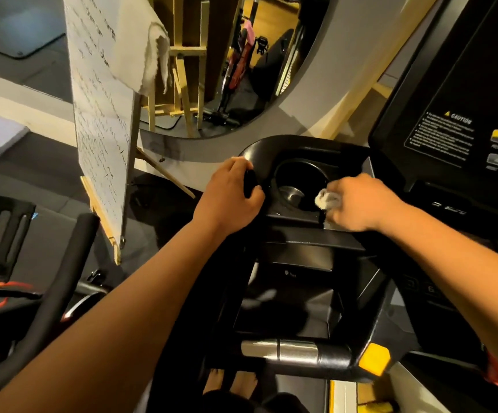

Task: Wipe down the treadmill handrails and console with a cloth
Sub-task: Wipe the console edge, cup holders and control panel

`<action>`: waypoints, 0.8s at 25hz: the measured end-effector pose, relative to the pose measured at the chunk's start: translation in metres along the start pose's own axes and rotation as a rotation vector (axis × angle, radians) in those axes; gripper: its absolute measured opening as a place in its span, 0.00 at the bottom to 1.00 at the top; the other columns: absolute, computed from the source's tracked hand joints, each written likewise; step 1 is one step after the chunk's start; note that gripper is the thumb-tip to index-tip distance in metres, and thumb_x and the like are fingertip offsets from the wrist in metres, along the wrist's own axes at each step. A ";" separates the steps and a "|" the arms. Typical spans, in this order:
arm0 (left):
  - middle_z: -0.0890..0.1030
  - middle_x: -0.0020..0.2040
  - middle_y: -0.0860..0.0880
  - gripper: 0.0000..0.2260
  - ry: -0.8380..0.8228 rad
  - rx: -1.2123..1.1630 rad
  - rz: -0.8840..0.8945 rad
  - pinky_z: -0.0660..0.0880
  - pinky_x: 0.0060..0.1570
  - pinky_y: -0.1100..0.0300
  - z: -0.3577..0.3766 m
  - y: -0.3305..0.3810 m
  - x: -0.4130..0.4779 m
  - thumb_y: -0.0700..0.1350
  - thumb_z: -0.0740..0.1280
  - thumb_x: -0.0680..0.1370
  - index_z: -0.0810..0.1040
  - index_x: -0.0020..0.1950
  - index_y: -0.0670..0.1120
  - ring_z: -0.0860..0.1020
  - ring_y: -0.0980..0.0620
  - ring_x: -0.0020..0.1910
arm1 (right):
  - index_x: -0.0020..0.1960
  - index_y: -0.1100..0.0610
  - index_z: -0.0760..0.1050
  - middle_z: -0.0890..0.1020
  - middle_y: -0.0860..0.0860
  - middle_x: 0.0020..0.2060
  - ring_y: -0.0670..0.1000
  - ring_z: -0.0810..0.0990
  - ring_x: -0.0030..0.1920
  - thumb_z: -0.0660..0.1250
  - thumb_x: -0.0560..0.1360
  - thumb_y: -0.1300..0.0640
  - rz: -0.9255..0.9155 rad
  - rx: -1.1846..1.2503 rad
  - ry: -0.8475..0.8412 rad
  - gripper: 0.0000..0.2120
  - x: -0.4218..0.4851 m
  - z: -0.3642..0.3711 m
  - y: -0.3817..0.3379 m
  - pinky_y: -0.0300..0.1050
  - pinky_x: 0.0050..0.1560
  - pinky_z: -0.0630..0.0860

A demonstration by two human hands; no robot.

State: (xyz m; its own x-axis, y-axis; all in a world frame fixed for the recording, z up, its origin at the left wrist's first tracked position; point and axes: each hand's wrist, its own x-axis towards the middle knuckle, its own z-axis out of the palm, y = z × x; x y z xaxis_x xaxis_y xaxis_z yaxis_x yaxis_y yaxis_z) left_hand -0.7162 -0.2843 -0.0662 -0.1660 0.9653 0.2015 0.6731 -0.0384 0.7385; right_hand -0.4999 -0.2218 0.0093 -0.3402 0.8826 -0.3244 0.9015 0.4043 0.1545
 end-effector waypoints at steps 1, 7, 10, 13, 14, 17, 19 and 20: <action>0.73 0.63 0.49 0.18 -0.002 0.002 -0.009 0.66 0.56 0.65 0.001 -0.001 0.002 0.49 0.66 0.76 0.72 0.65 0.45 0.72 0.52 0.60 | 0.56 0.51 0.76 0.82 0.57 0.51 0.62 0.78 0.54 0.67 0.70 0.50 -0.002 0.068 -0.012 0.15 -0.009 0.000 -0.005 0.48 0.52 0.76; 0.79 0.57 0.46 0.14 0.066 -0.105 -0.018 0.67 0.55 0.61 -0.001 -0.004 0.003 0.48 0.58 0.78 0.77 0.58 0.45 0.75 0.49 0.57 | 0.48 0.58 0.76 0.81 0.56 0.48 0.59 0.78 0.52 0.57 0.80 0.56 -0.299 0.493 0.115 0.12 -0.026 -0.003 -0.099 0.50 0.54 0.71; 0.80 0.52 0.45 0.15 0.059 -0.157 0.033 0.71 0.52 0.56 -0.002 -0.004 0.001 0.47 0.55 0.78 0.78 0.56 0.44 0.76 0.50 0.52 | 0.50 0.61 0.79 0.82 0.55 0.45 0.57 0.79 0.50 0.59 0.80 0.57 -0.297 0.430 0.145 0.11 -0.031 0.003 -0.068 0.42 0.48 0.71; 0.79 0.47 0.47 0.13 0.047 -0.158 0.053 0.72 0.48 0.55 0.000 -0.003 0.002 0.47 0.55 0.79 0.78 0.52 0.45 0.76 0.52 0.47 | 0.53 0.57 0.79 0.83 0.59 0.47 0.63 0.79 0.52 0.63 0.76 0.52 -0.089 0.098 0.017 0.12 -0.033 -0.004 -0.009 0.48 0.49 0.76; 0.79 0.46 0.48 0.13 0.053 -0.161 0.053 0.72 0.47 0.56 0.000 -0.003 0.003 0.47 0.55 0.79 0.78 0.52 0.46 0.76 0.52 0.46 | 0.51 0.56 0.79 0.82 0.59 0.46 0.63 0.79 0.51 0.63 0.76 0.51 -0.048 0.038 -0.005 0.11 -0.033 -0.005 -0.002 0.49 0.48 0.76; 0.80 0.47 0.48 0.13 0.066 -0.177 0.036 0.71 0.48 0.58 0.001 -0.004 0.003 0.46 0.55 0.79 0.78 0.52 0.45 0.77 0.51 0.47 | 0.54 0.54 0.78 0.82 0.57 0.51 0.61 0.79 0.52 0.63 0.75 0.49 -0.060 0.163 -0.041 0.13 -0.020 -0.003 -0.016 0.46 0.49 0.76; 0.80 0.48 0.47 0.13 0.075 -0.175 0.023 0.70 0.48 0.59 0.000 -0.004 0.004 0.46 0.56 0.78 0.78 0.53 0.45 0.77 0.51 0.48 | 0.55 0.53 0.79 0.82 0.53 0.51 0.56 0.79 0.54 0.64 0.76 0.50 -0.114 0.394 -0.037 0.11 -0.016 -0.003 -0.046 0.43 0.50 0.73; 0.80 0.49 0.47 0.13 0.077 -0.175 0.021 0.69 0.48 0.60 0.000 -0.004 0.004 0.46 0.56 0.78 0.79 0.54 0.45 0.77 0.51 0.49 | 0.52 0.52 0.80 0.82 0.51 0.49 0.53 0.80 0.52 0.64 0.77 0.51 -0.159 0.514 -0.021 0.09 -0.016 -0.004 -0.060 0.44 0.49 0.73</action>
State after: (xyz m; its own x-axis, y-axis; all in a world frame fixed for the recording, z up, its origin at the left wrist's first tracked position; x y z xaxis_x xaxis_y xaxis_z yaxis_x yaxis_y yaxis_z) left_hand -0.7199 -0.2805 -0.0684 -0.2127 0.9414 0.2619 0.5427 -0.1091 0.8328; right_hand -0.5498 -0.2595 0.0086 -0.4824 0.8129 -0.3262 0.8559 0.3584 -0.3728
